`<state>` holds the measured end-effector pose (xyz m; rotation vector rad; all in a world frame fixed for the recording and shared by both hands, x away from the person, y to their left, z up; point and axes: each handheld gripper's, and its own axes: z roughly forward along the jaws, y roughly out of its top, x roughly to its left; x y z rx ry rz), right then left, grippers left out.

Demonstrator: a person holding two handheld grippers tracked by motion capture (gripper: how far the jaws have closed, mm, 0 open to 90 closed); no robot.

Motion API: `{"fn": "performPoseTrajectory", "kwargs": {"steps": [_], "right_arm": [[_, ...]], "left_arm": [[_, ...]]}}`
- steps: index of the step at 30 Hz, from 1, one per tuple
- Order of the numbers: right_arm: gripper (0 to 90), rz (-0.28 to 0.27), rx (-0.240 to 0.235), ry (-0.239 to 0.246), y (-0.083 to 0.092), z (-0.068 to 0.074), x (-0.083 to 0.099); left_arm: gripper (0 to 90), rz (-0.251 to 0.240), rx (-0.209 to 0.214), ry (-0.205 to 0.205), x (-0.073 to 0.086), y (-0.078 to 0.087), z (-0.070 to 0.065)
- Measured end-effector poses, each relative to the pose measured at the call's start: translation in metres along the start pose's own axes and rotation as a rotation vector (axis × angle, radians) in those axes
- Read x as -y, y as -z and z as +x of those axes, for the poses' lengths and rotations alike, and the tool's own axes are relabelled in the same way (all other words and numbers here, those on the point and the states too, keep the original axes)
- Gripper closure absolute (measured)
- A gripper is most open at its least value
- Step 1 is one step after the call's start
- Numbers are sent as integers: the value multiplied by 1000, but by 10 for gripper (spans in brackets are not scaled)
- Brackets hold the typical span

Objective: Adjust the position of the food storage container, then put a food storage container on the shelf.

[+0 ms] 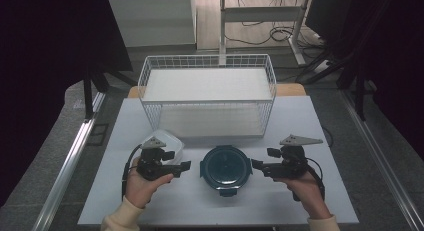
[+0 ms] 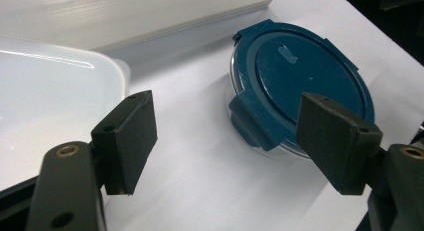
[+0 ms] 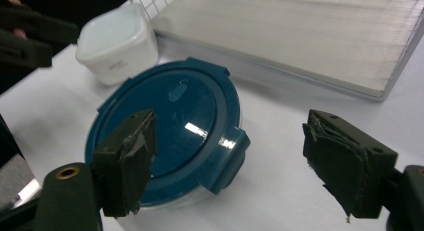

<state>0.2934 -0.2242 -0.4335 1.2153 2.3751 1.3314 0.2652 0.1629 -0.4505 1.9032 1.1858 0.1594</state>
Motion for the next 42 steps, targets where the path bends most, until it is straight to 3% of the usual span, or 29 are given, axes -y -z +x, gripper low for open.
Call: {"fn": "performPoseTrajectory", "kwargs": {"steps": [6,14,19,23,28,31,35,39,42], "right_arm": [[177,11,5,10,-1,0,2],[125,47,-14,-15,-11,5,1],[115,41,-39,-34,-8,13,-15],[108,59,-44,-44,-17,15,-20],[101,88,-74,-115,-34,10,-10],[101,107,-79,-127,-40,8,-6],[100,135,-84,-143,-50,6,-3],[100,160,-87,-164,-58,5,3],[100,172,-89,-181,-61,5,5]], "left_arm": [[228,-2,2,18,1,-1,0],[192,10,64,47,-3,-11,-7],[169,11,98,74,-16,-17,-9],[151,28,129,93,-20,-29,-12],[145,61,163,114,-15,-42,-13],[135,73,166,142,-12,-46,-13],[122,93,149,144,-10,-49,-18],[119,97,184,161,-9,-52,-24],[112,119,176,171,-5,-58,-26]]}}
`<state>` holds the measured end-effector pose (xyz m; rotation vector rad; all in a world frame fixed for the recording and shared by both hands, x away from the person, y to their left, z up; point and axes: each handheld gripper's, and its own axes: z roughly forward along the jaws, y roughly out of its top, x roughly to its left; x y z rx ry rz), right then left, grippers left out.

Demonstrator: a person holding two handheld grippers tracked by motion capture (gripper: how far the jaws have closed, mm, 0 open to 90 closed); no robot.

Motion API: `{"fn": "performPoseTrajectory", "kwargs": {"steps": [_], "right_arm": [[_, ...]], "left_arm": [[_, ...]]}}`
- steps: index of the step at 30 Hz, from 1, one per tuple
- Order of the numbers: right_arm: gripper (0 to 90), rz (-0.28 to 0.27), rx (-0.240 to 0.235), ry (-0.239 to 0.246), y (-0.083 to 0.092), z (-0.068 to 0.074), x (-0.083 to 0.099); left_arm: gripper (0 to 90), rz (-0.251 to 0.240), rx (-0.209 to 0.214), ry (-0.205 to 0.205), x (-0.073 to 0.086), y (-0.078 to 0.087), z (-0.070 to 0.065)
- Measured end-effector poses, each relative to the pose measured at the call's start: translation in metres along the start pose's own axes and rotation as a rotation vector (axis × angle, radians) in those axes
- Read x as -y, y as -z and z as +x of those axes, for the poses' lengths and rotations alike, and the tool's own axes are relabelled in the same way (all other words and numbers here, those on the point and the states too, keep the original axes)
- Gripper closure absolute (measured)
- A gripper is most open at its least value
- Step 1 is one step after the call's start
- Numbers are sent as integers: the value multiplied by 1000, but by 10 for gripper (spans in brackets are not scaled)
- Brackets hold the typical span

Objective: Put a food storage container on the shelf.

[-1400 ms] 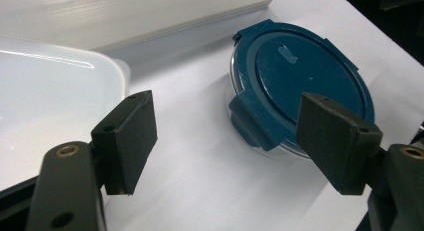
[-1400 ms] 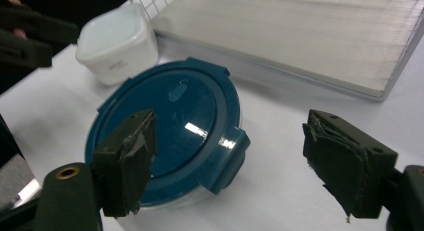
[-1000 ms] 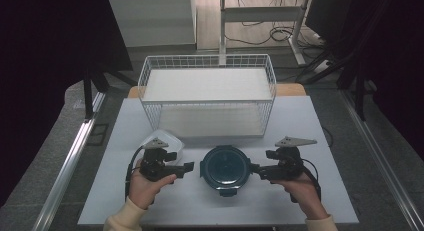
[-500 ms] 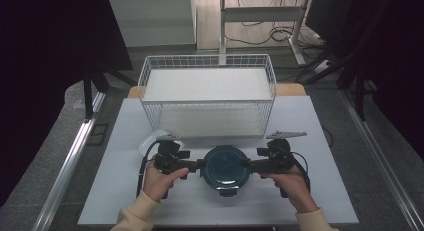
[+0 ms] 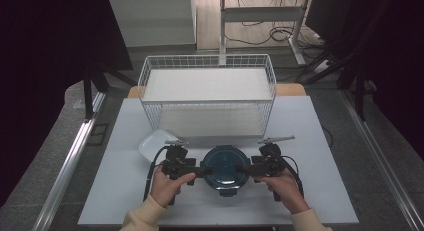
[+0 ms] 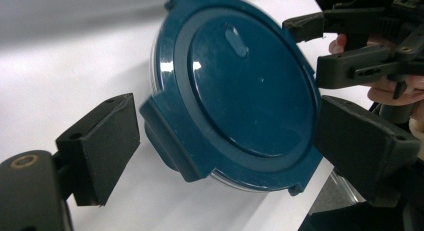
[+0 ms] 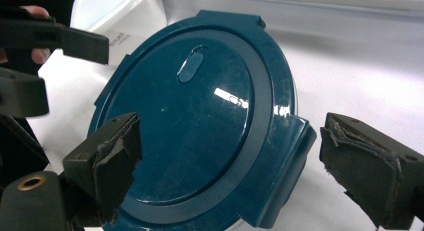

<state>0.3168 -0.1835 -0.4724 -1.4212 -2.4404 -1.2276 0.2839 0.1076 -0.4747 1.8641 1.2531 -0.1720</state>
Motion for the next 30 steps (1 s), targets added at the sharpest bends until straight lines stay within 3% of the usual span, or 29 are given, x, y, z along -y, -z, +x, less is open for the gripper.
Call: {"fn": "performPoseTrajectory", "kwargs": {"steps": [3,8,12,22,24,30], "right_arm": [[99,6,-5,-11,-2,-1,1],[97,16,-13,-31,-6,-4,2],[97,21,-23,-55,-8,-8,3],[95,45,-52,-85,-15,-10,6],[95,51,-57,-92,-18,-10,7],[87,67,-75,-127,-26,-8,9]], "left_arm": [[108,14,-19,-4,3,-6,-2],[108,10,6,24,4,-12,-2],[105,1,9,60,5,-16,3],[107,31,-5,76,3,-28,14],[107,40,1,92,2,-31,16],[142,77,75,112,3,-40,16]]}}
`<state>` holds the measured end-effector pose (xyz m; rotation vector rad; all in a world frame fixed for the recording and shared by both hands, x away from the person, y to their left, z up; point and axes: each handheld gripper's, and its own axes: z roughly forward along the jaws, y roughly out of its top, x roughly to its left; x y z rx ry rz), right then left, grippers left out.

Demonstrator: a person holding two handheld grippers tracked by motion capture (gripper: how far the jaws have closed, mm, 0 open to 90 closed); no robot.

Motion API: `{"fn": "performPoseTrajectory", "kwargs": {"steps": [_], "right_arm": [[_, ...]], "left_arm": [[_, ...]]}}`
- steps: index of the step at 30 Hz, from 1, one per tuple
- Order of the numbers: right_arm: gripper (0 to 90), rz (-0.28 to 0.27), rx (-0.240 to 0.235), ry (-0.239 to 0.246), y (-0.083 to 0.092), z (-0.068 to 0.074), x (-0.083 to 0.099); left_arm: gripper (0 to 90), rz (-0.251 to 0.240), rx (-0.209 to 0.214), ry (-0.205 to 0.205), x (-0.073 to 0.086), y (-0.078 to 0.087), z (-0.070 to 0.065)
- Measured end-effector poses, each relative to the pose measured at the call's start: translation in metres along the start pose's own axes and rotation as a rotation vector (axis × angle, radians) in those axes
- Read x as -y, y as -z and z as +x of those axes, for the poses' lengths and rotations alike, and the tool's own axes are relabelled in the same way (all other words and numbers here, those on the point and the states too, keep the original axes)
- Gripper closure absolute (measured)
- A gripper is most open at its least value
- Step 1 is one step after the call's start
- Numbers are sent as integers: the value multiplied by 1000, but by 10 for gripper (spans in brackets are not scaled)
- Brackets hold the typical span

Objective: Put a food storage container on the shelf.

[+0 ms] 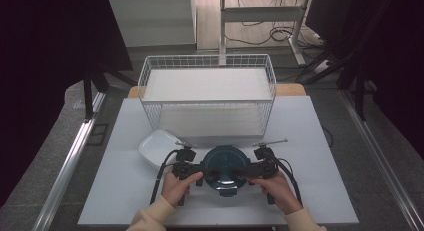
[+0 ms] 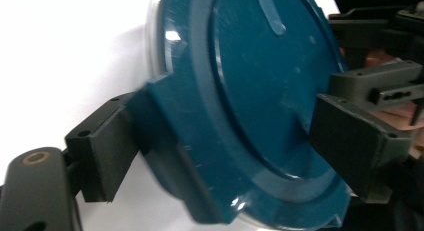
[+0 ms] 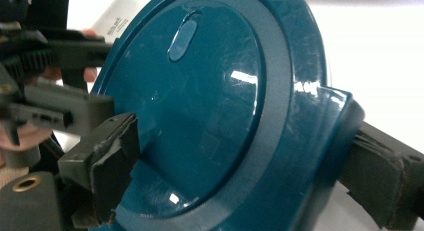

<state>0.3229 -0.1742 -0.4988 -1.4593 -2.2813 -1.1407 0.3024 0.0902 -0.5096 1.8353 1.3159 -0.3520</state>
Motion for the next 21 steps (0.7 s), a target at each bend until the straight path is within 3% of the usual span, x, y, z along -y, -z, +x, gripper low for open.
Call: {"fn": "performPoseTrajectory", "kwargs": {"steps": [6,7,9,13,21], "right_arm": [[110,14,-46,-72,0,-6,2],[101,23,-56,-86,-1,-7,2],[101,26,-61,-95,-1,-8,2],[142,26,-58,-90,2,-8,3],[269,-13,-107,-169,11,-19,6]], "left_arm": [[165,-17,15,26,1,1,2],[164,-10,45,63,2,0,7],[168,-12,54,71,3,0,8],[195,-16,46,67,3,3,7],[241,-29,43,81,4,7,6]]}}
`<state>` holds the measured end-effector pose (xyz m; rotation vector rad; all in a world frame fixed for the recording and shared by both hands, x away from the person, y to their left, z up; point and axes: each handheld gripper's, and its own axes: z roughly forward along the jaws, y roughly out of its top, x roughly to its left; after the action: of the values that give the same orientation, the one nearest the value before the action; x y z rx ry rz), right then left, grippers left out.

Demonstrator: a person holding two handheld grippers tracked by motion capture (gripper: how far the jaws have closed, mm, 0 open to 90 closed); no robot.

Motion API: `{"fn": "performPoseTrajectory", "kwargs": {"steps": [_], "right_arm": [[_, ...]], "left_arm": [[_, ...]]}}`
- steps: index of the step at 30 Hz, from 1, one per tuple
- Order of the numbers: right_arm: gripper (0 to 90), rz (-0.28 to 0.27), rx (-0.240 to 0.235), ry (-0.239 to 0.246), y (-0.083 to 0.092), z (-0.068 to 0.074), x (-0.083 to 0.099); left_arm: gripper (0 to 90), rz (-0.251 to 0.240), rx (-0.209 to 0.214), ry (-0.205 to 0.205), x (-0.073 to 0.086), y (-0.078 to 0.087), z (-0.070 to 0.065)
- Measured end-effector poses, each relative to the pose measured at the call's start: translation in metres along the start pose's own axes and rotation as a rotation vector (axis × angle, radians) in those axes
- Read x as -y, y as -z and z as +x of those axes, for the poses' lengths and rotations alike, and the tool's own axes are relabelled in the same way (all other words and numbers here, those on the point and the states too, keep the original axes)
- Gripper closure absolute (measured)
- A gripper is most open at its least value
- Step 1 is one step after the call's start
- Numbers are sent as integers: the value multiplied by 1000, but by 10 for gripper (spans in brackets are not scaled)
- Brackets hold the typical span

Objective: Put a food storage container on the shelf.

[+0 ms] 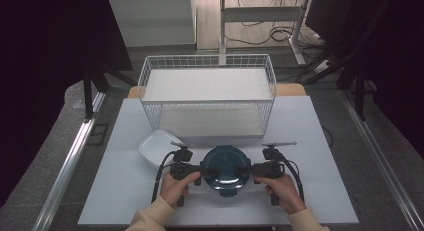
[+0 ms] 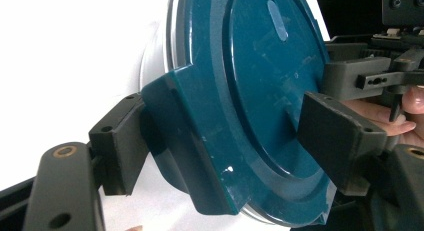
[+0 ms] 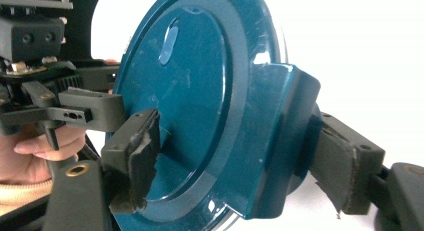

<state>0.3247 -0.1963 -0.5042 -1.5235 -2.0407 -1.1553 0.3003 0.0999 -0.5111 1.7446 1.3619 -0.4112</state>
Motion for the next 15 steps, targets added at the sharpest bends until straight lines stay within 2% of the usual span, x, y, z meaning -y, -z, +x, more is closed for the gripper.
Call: {"fn": "performPoseTrajectory", "kwargs": {"steps": [7,15], "right_arm": [[321,-14,-3,-4,6,2,2],[361,-53,6,17,14,10,4]], "left_arm": [[292,-23,-11,11,3,5,-5],[356,-64,-30,-5,5,16,-14]]}}
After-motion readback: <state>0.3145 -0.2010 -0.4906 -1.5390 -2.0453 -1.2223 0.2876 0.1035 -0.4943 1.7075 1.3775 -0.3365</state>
